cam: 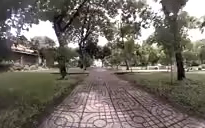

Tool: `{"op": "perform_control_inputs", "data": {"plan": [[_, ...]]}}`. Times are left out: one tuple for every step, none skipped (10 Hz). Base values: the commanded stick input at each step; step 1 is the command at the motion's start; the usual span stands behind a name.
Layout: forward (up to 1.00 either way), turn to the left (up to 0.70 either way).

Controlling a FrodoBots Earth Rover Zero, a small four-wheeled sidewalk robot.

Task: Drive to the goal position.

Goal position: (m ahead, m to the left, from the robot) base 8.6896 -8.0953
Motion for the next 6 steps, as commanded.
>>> {"op": "perform_control_inputs", "data": {"plan": [[1.00,0.00],[1.00,0.00],[1.00,0.00],[1.00,0.00],[1.00,0.00],[1.00,0.00]]}}
